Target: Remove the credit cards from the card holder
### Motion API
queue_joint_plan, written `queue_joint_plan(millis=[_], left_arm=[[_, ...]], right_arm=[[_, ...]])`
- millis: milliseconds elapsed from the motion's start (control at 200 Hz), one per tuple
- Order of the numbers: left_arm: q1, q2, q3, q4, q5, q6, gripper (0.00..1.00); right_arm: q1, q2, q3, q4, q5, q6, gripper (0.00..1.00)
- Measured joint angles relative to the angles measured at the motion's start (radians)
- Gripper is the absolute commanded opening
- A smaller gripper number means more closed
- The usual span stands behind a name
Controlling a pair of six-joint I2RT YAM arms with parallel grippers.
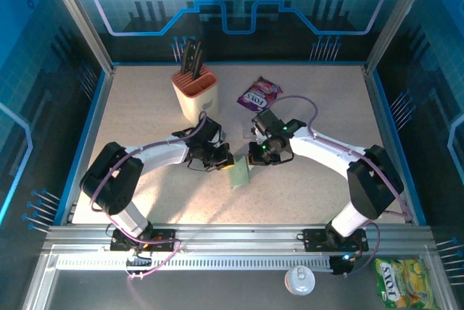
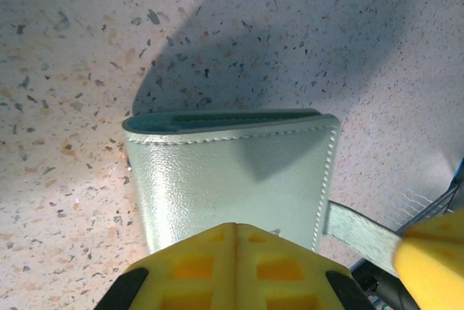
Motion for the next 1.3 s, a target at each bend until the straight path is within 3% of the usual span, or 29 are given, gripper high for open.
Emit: queue_joint_plan(millis=[590,1086,1301], left_arm=[[0.001,-0.011,-0.078,-0.043,-0.020,0.036,0.02],[0.010,-0.040,-0.090,-0.093,-0.060,0.076,0.03],[0.011,-0.058,-0.090,-0.085,-0.048,0.075,0.03]], right_arm=[[0.083,-0.016,0.147,-0.109,0.026,0.013,0.00],[0.102,-0.013,0.190,-0.126,0.027,0.031,0.00],[0.089,-0.013,0.206,-0.178,0.085,0.000,0.00]])
